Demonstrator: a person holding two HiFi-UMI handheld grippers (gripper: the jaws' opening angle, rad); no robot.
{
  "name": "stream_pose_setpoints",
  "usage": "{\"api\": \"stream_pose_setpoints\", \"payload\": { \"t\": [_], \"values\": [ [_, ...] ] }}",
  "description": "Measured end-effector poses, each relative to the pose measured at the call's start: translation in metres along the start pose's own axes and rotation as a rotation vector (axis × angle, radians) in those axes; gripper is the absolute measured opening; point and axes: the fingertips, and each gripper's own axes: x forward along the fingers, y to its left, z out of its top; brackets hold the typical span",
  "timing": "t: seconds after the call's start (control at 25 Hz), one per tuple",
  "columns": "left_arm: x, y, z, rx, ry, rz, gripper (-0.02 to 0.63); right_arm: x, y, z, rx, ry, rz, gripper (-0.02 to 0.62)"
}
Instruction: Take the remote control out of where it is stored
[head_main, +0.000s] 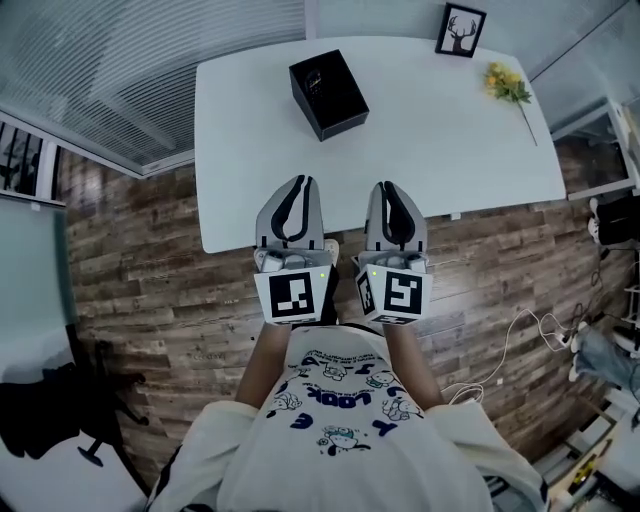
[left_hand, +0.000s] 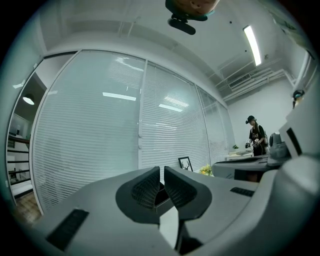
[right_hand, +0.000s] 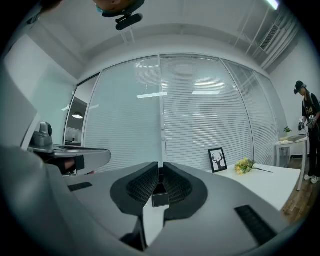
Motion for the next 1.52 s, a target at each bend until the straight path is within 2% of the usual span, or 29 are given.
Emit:
{"api": "stream_pose_setpoints", "payload": {
  "t": [0.64,1.2,1.52],
  "values": [
    [0.140,0.057,-0.024,-0.026,0.066,0.004,0.035,0.149,-0.020,-0.004,0.001,0.048,0.008,0.049],
    [0.188,0.072,-0.064,-0.038,0.187,0.001,0.035,0.199,-0.028,-0.024,-0.002,0.115,0.023,0.049],
    [0.214,0.080,-0.085,-0.062,0.249,0.046,0.037,0.226,-0.033,-0.042,0.010,0.175,0.081,0.049]
  ]
}}
